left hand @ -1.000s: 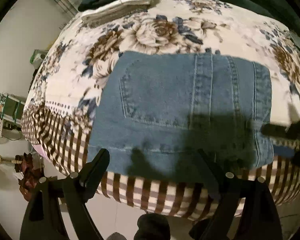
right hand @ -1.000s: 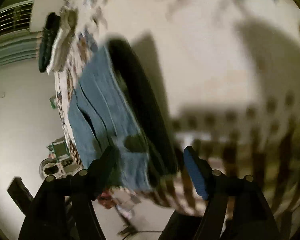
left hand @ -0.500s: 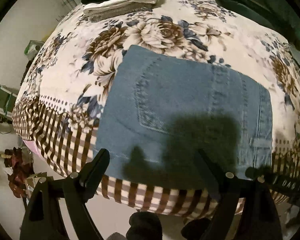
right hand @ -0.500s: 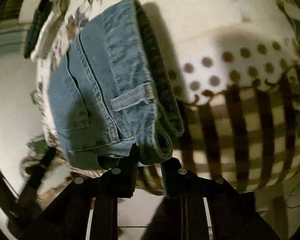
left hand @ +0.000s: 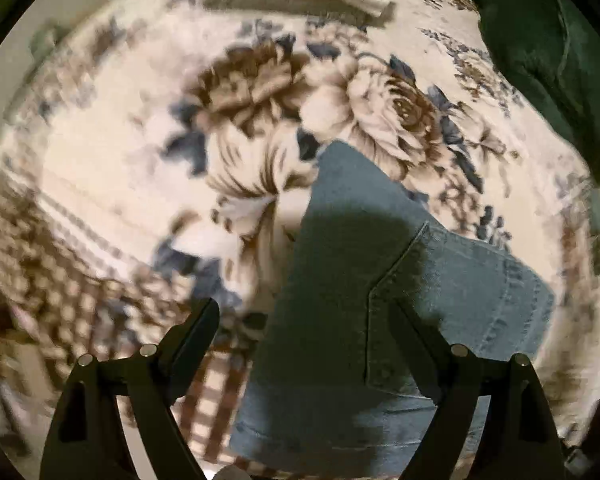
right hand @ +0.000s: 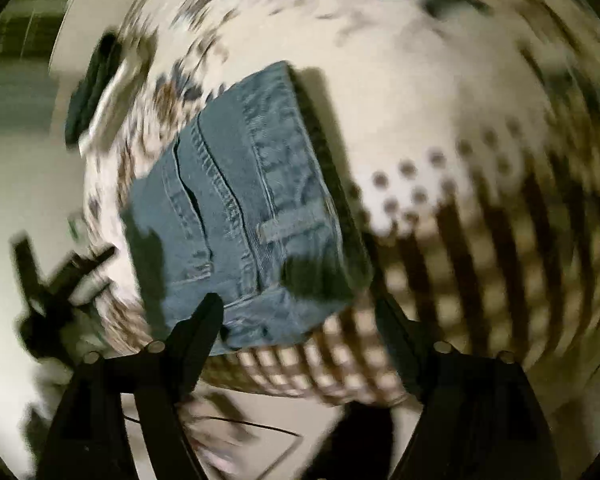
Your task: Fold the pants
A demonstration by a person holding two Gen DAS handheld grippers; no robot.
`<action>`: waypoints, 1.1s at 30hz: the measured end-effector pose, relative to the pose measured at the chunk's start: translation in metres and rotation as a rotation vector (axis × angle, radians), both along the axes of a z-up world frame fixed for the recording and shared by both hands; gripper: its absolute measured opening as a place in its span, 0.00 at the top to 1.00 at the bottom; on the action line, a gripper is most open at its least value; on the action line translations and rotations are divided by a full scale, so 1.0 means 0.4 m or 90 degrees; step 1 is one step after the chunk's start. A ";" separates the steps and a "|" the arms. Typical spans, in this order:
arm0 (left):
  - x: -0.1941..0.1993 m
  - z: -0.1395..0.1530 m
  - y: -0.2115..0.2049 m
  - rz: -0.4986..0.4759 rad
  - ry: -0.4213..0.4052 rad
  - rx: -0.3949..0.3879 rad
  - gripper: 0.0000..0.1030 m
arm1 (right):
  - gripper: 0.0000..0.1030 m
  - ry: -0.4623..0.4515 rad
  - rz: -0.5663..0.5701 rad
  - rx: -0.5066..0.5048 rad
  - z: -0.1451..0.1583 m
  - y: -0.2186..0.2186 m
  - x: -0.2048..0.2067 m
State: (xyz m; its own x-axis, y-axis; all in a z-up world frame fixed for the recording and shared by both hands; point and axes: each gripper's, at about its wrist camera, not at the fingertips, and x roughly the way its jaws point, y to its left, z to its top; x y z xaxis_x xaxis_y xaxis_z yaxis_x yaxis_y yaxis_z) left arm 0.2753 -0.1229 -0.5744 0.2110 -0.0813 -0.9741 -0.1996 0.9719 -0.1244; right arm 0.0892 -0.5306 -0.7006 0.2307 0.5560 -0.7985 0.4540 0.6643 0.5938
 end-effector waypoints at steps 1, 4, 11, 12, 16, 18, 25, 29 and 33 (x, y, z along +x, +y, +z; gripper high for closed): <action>-0.007 -0.014 0.021 0.012 0.009 -0.026 0.17 | 0.19 0.008 -0.038 0.022 -0.004 0.000 -0.016; -0.037 -0.050 0.054 0.033 0.031 -0.077 0.17 | 0.16 0.042 -0.102 0.099 -0.060 0.040 -0.064; -0.089 -0.141 0.067 0.016 0.070 -0.199 0.17 | 0.16 0.061 -0.238 0.283 -0.249 0.158 -0.074; -0.090 -0.145 0.065 0.011 0.071 -0.203 0.17 | 0.15 0.065 -0.257 0.291 -0.263 0.173 -0.075; -0.088 -0.151 0.050 -0.025 0.075 -0.209 0.17 | 0.15 0.048 -0.320 0.257 -0.240 0.191 -0.088; -0.082 -0.158 0.052 -0.038 0.074 -0.215 0.17 | 0.15 0.046 -0.339 0.247 -0.237 0.202 -0.095; -0.081 -0.194 0.074 -0.047 0.050 -0.264 0.17 | 0.24 -0.035 -0.424 0.300 -0.226 0.241 -0.069; -0.081 -0.195 0.064 -0.067 0.025 -0.260 0.30 | 0.24 -0.041 -0.365 0.265 -0.228 0.274 -0.035; -0.093 -0.159 0.033 -0.099 -0.002 -0.254 0.71 | 0.50 -0.010 -0.364 0.259 -0.235 0.285 -0.007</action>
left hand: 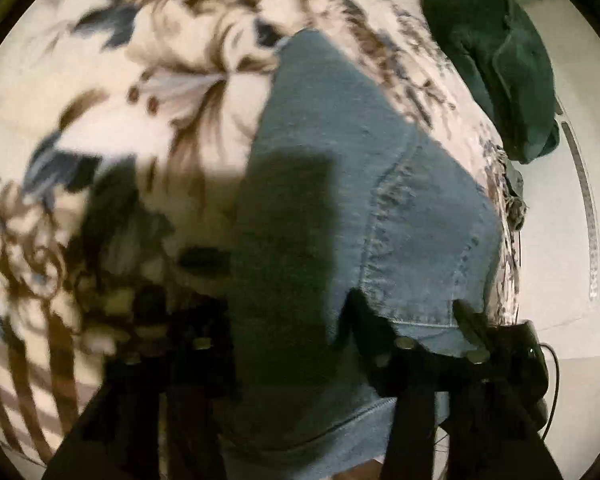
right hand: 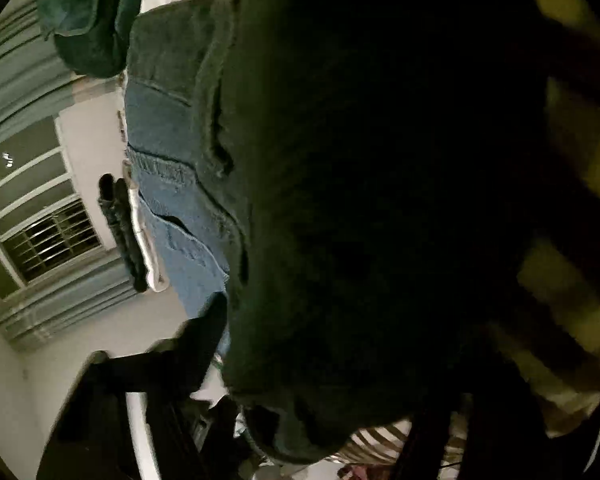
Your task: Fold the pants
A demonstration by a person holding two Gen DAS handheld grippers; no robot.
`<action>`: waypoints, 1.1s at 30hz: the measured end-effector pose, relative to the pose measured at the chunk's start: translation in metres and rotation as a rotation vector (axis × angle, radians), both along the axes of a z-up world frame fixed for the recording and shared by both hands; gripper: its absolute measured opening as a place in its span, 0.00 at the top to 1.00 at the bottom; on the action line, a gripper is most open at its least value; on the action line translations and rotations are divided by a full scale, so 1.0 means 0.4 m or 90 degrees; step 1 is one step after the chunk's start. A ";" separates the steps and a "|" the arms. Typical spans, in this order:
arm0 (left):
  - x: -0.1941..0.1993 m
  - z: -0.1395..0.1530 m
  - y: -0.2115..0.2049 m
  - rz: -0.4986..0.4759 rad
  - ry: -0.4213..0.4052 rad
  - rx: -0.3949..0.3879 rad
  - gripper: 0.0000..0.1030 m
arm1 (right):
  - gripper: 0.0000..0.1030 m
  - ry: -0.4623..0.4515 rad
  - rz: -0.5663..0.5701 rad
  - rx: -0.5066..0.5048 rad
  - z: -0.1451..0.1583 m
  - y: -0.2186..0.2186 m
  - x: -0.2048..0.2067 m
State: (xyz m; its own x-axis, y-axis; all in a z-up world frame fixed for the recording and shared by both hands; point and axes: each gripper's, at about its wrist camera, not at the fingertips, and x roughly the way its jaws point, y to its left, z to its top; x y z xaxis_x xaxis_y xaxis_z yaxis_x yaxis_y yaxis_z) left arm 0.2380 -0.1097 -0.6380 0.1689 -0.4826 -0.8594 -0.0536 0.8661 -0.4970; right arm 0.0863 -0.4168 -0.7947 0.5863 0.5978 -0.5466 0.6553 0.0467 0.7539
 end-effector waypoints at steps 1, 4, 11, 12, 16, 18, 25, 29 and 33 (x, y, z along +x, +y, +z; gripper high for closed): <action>0.000 0.016 -0.004 0.002 0.001 0.003 0.75 | 0.57 -0.002 0.002 -0.007 0.016 0.001 0.001; 0.000 0.077 -0.015 0.004 -0.001 0.002 0.80 | 0.63 -0.002 0.012 -0.035 0.096 0.011 0.011; 0.012 0.272 -0.023 0.036 -0.013 -0.016 0.82 | 0.66 -0.007 0.076 -0.092 0.340 0.014 0.104; 0.014 0.300 -0.019 0.042 -0.018 -0.022 0.82 | 0.66 -0.011 0.085 -0.099 0.370 0.014 0.120; 0.050 0.407 -0.002 0.062 -0.045 -0.036 0.82 | 0.66 -0.042 0.120 -0.121 0.505 0.012 0.200; 0.093 0.461 0.011 0.073 -0.064 -0.047 0.82 | 0.66 -0.061 0.127 -0.136 0.579 0.024 0.258; 0.362 0.606 0.096 0.085 -0.136 -0.050 0.83 | 0.66 -0.135 0.122 -0.166 0.783 0.100 0.575; 0.617 0.676 0.203 0.080 -0.178 -0.049 0.83 | 0.66 -0.173 0.097 -0.164 0.851 0.199 0.824; 0.851 0.710 0.298 0.067 -0.215 -0.033 0.83 | 0.66 -0.209 0.074 -0.156 0.868 0.307 1.059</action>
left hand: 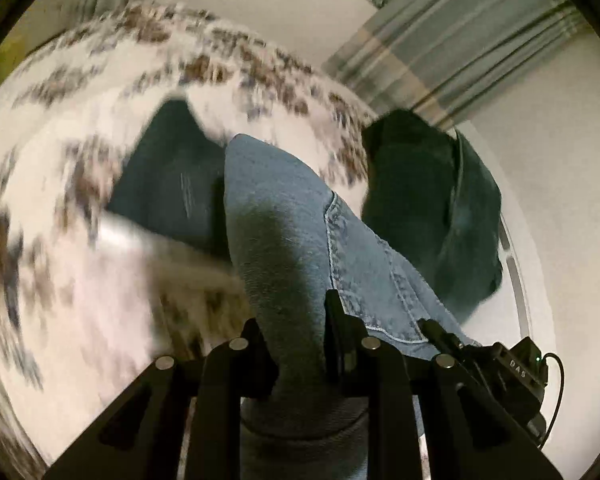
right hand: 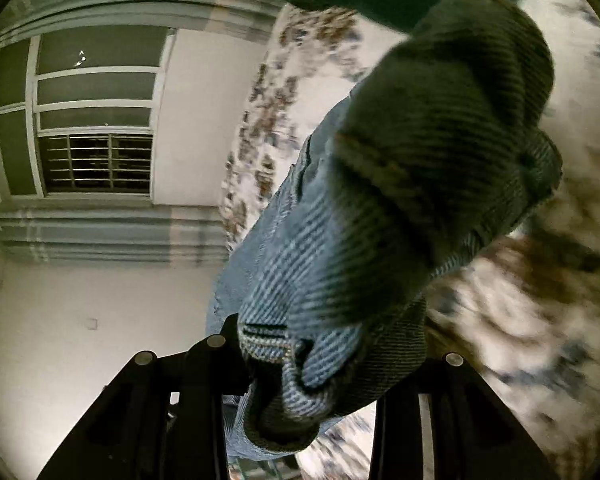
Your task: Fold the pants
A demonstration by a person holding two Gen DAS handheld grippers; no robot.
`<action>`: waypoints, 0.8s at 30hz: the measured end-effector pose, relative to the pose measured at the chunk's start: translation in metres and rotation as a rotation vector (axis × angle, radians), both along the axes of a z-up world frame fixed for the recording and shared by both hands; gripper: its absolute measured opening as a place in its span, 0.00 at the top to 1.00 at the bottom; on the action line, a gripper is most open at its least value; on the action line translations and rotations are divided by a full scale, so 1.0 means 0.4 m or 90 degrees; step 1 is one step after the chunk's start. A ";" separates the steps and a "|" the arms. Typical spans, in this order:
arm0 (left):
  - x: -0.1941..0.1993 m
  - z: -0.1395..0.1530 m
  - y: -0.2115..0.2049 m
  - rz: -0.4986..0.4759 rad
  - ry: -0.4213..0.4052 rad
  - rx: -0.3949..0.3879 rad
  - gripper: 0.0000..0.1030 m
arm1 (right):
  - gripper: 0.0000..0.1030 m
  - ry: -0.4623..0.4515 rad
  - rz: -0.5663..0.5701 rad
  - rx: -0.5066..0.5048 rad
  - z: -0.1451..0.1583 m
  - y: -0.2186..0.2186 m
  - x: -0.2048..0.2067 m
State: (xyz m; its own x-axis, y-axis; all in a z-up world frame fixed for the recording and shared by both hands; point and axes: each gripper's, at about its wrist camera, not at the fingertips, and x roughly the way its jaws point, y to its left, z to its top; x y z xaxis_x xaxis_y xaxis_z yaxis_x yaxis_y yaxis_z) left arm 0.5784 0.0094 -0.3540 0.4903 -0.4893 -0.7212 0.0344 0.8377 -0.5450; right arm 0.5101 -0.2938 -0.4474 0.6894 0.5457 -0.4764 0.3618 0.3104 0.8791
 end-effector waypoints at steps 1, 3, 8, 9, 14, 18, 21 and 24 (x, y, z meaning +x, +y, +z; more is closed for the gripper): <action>0.057 0.005 0.025 -0.002 -0.010 0.005 0.83 | 0.66 -0.010 -0.004 0.004 -0.006 0.032 0.070; 0.184 -0.003 0.078 -0.004 -0.026 0.012 0.83 | 0.66 -0.030 -0.009 0.000 -0.010 0.090 0.192; 0.357 -0.119 0.165 -0.007 -0.021 0.057 0.83 | 0.66 -0.030 -0.012 -0.012 -0.137 0.223 0.472; 0.379 -0.168 0.184 -0.004 -0.003 0.066 0.83 | 0.66 -0.014 -0.004 -0.019 -0.186 0.257 0.535; 0.400 -0.344 0.246 0.006 0.072 0.096 0.77 | 0.58 0.046 0.047 -0.064 -0.307 0.347 0.635; 0.373 -0.334 0.241 -0.019 0.067 0.114 0.72 | 0.45 0.085 0.106 -0.079 -0.310 0.352 0.665; 0.346 -0.305 0.231 -0.013 0.068 0.147 0.68 | 0.39 0.111 0.133 -0.128 -0.291 0.386 0.678; 0.318 -0.266 0.221 -0.001 0.057 0.198 0.68 | 0.31 0.133 0.136 -0.182 -0.250 0.391 0.609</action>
State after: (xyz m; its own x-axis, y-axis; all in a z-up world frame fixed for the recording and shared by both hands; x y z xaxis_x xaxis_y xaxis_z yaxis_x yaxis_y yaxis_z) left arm 0.7056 0.0978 -0.4604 0.4178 -0.2400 -0.8762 0.0000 0.9645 -0.2641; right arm 0.7536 -0.1375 -0.5475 0.4475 0.4914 -0.7472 0.4246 0.6185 0.6611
